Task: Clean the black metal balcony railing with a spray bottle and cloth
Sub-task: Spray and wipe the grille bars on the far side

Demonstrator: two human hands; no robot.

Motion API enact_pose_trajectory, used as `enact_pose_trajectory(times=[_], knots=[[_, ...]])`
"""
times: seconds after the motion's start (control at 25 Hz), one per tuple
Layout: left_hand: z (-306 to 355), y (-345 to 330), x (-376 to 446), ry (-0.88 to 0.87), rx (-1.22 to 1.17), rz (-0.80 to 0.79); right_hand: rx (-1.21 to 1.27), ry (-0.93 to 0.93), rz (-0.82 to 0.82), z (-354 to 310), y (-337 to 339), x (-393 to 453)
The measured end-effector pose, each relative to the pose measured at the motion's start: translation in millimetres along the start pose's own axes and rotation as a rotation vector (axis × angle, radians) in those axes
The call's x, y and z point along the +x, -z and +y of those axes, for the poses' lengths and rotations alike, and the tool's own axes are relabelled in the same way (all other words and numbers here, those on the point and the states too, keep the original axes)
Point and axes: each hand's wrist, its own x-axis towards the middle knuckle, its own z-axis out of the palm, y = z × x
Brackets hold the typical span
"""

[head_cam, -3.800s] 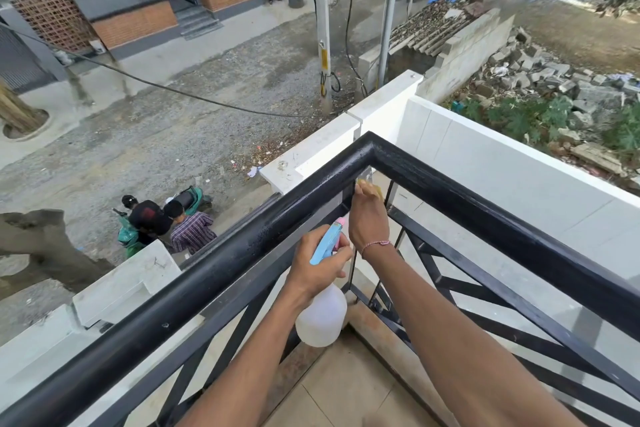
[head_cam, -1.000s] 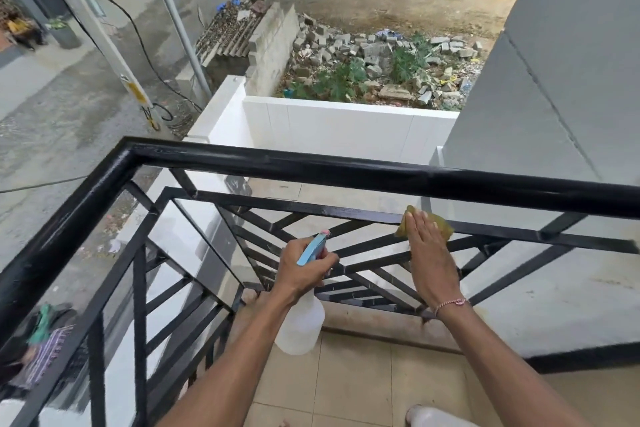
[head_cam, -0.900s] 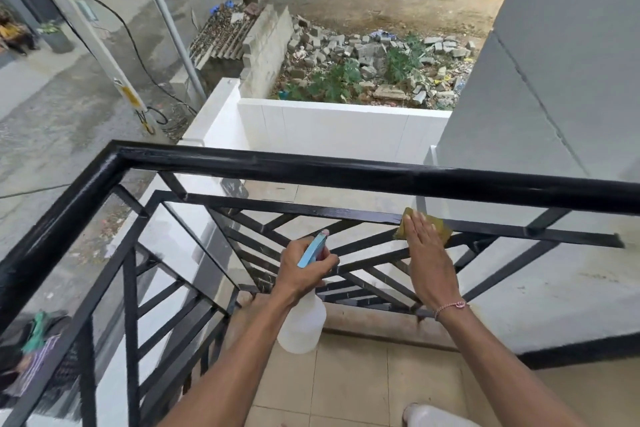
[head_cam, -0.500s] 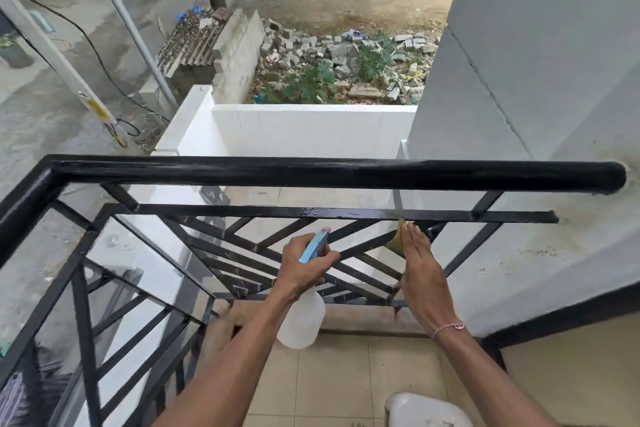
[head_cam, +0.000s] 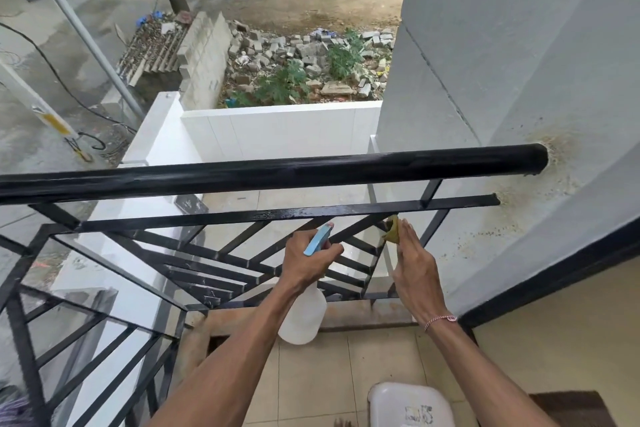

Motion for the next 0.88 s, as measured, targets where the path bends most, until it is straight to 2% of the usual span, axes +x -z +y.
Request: enact_pose_trajectory(times=[0.16, 0.44, 0.88], knots=[[9, -18, 2, -0.014, -0.051, -0.066, -0.003, -0.031, 0.022, 12, 8, 1], [32, -56, -1, -0.090, 0.006, -0.092, -0.003, -0.078, 0.048, 32, 26, -9], [56, -107, -1, -0.098, -0.001, -0.193, 0.034, -0.165, 0.092, 59, 49, -18]])
